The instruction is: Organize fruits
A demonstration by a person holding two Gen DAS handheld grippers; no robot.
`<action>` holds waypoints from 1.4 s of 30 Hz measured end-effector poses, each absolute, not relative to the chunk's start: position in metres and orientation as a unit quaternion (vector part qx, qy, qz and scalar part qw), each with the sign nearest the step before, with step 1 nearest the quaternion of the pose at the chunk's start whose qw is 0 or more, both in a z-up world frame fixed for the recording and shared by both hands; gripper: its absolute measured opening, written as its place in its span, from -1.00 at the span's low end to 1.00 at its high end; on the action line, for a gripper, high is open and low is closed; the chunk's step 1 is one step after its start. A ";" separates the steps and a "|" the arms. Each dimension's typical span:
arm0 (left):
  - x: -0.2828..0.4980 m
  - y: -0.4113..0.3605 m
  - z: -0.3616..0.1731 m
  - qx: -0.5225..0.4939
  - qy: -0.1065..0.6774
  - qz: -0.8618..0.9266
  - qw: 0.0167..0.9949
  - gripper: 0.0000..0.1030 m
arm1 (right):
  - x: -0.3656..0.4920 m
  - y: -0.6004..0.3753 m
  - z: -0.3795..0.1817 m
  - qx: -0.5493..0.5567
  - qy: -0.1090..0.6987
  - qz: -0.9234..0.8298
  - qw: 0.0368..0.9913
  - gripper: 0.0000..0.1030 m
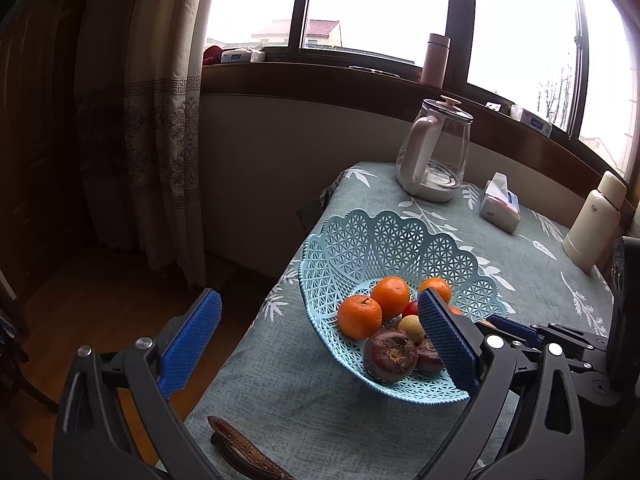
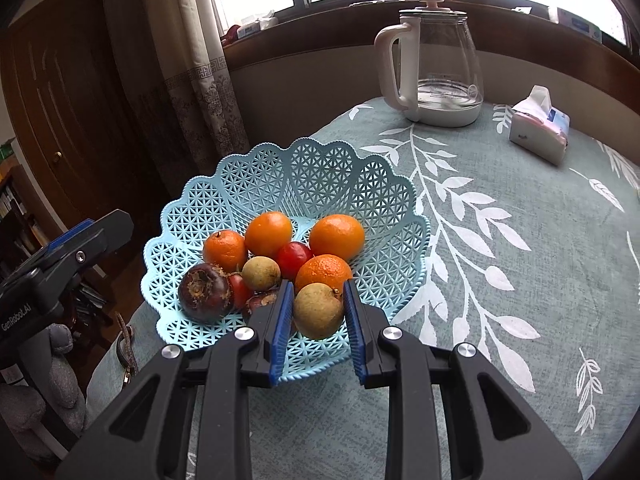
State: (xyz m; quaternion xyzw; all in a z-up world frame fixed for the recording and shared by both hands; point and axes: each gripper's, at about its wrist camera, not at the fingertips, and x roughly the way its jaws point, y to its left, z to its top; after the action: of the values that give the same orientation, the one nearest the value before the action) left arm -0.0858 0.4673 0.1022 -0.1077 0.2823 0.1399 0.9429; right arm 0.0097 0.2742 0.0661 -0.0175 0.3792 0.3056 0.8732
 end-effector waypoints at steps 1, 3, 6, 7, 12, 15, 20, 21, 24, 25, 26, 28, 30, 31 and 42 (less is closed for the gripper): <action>-0.086 0.467 0.102 -0.108 0.282 0.140 0.943 0.94 | 0.010 0.274 0.067 -0.017 0.379 0.305 0.874 -0.48; -0.086 0.467 0.102 -0.108 0.283 0.140 0.943 0.94 | 0.010 0.273 0.067 -0.016 0.378 0.305 0.874 -0.48; -0.086 0.466 0.102 -0.107 0.284 0.139 0.943 0.94 | 0.009 0.271 0.068 -0.012 0.376 0.303 0.876 -0.48; -0.086 0.466 0.102 -0.107 0.284 0.139 0.943 0.94 | 0.009 0.269 0.068 -0.010 0.376 0.303 0.876 -0.48; -0.086 0.465 0.101 -0.107 0.284 0.139 0.943 0.94 | 0.009 0.263 0.067 0.001 0.378 0.296 0.877 -0.44; -0.086 0.464 0.101 -0.108 0.284 0.138 0.943 0.94 | 0.009 0.258 0.066 0.011 0.374 0.287 0.882 0.10; -0.084 0.462 0.100 -0.106 0.286 0.135 0.943 0.94 | 0.009 0.250 0.068 0.025 0.366 0.276 0.888 0.53; -0.084 0.462 0.100 -0.106 0.287 0.134 0.943 0.94 | 0.008 0.249 0.068 0.025 0.365 0.276 0.889 0.55; -0.084 0.462 0.100 -0.106 0.287 0.133 0.943 0.94 | 0.008 0.246 0.066 0.027 0.369 0.276 0.887 0.62; -0.084 0.462 0.100 -0.106 0.288 0.133 0.943 0.94 | 0.007 0.246 0.066 0.026 0.369 0.277 0.887 0.63; -0.084 0.461 0.100 -0.105 0.288 0.132 0.943 0.94 | 0.006 0.246 0.065 0.025 0.370 0.277 0.886 0.64; -0.084 0.460 0.100 -0.104 0.288 0.131 0.943 0.94 | 0.005 0.245 0.064 0.023 0.371 0.277 0.886 0.65; -0.084 0.459 0.101 -0.104 0.288 0.129 0.943 0.94 | 0.003 0.244 0.063 0.024 0.369 0.275 0.888 0.68; -0.084 0.458 0.101 -0.103 0.288 0.128 0.943 0.94 | 0.003 0.243 0.063 0.024 0.367 0.274 0.889 0.71; -0.087 0.448 0.104 -0.090 0.286 0.122 0.946 0.94 | -0.008 0.234 0.073 0.010 0.334 0.260 0.906 0.90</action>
State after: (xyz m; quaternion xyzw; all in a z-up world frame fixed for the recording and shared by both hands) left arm -0.0873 0.4477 0.1036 -0.0904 0.2855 0.1224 0.9462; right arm -0.0083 0.2341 0.0726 0.0100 0.3337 0.2596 0.9062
